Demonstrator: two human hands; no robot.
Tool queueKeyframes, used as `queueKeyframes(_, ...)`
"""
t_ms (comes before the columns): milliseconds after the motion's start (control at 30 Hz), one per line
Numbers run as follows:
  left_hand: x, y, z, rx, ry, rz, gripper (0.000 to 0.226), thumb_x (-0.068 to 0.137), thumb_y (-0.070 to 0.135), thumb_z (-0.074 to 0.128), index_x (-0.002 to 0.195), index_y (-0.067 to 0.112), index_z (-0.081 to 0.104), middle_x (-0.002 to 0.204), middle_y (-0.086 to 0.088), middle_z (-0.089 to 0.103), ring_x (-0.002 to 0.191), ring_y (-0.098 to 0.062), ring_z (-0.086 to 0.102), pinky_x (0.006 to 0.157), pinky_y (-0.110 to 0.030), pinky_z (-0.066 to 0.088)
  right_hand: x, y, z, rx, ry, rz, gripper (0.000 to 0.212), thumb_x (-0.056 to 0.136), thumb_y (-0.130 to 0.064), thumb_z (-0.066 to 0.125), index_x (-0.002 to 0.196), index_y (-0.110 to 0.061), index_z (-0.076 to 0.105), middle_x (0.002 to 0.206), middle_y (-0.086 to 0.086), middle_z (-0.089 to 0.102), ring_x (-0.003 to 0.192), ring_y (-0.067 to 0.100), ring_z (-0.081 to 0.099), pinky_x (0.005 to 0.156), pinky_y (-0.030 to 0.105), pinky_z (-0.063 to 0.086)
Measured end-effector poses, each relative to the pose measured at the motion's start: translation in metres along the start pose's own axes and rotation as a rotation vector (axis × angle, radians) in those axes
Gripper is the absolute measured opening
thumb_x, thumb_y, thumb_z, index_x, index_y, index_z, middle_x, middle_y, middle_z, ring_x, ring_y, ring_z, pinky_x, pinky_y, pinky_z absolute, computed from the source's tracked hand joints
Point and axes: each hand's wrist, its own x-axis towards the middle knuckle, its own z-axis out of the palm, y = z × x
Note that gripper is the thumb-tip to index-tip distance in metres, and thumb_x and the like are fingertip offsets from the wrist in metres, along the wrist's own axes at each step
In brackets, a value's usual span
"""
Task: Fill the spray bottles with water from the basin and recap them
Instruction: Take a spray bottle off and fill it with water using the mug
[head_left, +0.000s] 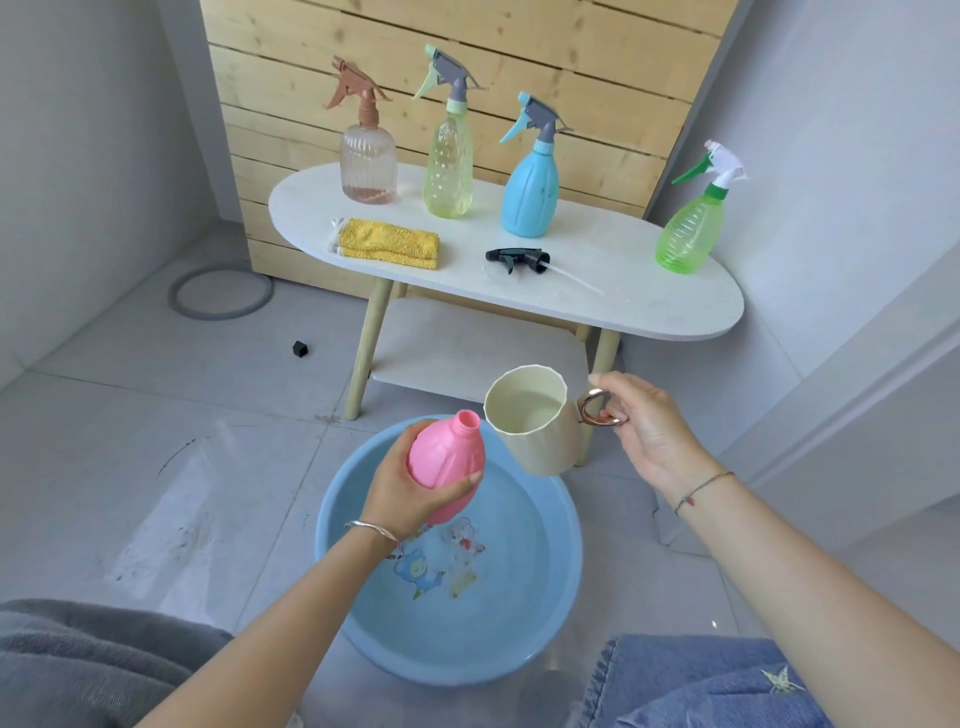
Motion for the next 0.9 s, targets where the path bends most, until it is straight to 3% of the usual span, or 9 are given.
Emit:
queueKeyframes(133, 0.000, -0.009, 0.001, 0.042, -0.020, 0.009, 0.074, 0.049, 0.056, 0.083, 0.115, 0.040, 0.053, 0.111, 0.018, 0.061, 0.099, 0.002, 0.058, 0.081, -0.021, 0.051, 0.001, -0.004, 0.003, -0.056, 0.003, -0.051, 0.035, 0.075, -0.015, 0.073, 0.056, -0.019, 0.045, 0.056, -0.003, 0.033, 0.053, 0.010, 0.033, 0.073, 0.029, 0.029)
queueKeyframes(267, -0.001, -0.014, 0.000, 0.064, -0.021, 0.006, 0.076, 0.048, 0.058, 0.083, 0.116, 0.038, 0.053, 0.111, 0.017, 0.061, 0.101, -0.002, 0.059, 0.083, -0.026, 0.053, -0.002, -0.011, 0.006, -0.148, 0.012, -0.109, 0.041, 0.064, -0.026, 0.076, 0.054, -0.019, 0.037, 0.062, 0.003, 0.027, 0.060, 0.015, 0.027, 0.066, 0.028, 0.027)
queueKeyframes(367, -0.001, -0.017, 0.001, 0.081, -0.022, -0.011, 0.080, 0.047, 0.061, 0.082, 0.117, 0.037, 0.052, 0.111, 0.016, 0.061, 0.101, -0.006, 0.059, 0.082, -0.028, 0.054, -0.003, -0.012, 0.008, -0.208, 0.035, -0.158, 0.042, 0.075, -0.018, 0.076, 0.056, -0.015, 0.038, 0.059, 0.002, 0.026, 0.058, 0.014, 0.026, 0.060, 0.026, 0.026)
queueKeyframes(500, -0.001, -0.017, 0.004, 0.096, -0.031, -0.018, 0.081, 0.045, 0.062, 0.081, 0.117, 0.039, 0.051, 0.110, 0.018, 0.060, 0.100, -0.005, 0.059, 0.080, -0.026, 0.054, -0.004, -0.012, 0.012, -0.245, 0.048, -0.196, 0.043, 0.077, -0.015, 0.074, 0.054, -0.015, 0.037, 0.058, 0.003, 0.028, 0.059, 0.018, 0.029, 0.061, 0.026, 0.030)
queueKeyframes(733, 0.000, -0.018, 0.006, 0.098, -0.039, -0.014, 0.081, 0.047, 0.060, 0.083, 0.118, 0.037, 0.052, 0.110, 0.017, 0.061, 0.099, -0.004, 0.059, 0.079, -0.025, 0.053, -0.006, -0.013, 0.019, -0.279, 0.018, -0.259, 0.037, 0.078, -0.009, 0.073, 0.060, -0.007, 0.041, 0.064, 0.011, 0.040, 0.063, 0.019, 0.051, 0.063, 0.024, 0.038)
queueKeyframes(900, 0.000, -0.021, 0.007, 0.097, -0.029, -0.025, 0.079, 0.046, 0.061, 0.082, 0.116, 0.038, 0.052, 0.110, 0.017, 0.061, 0.099, -0.001, 0.058, 0.076, -0.019, 0.050, -0.008, -0.016, 0.025, -0.304, 0.045, -0.330, 0.045, 0.077, -0.004, 0.072, 0.055, -0.011, 0.034, 0.047, -0.005, 0.032, 0.053, 0.014, 0.043, 0.048, 0.014, 0.032)
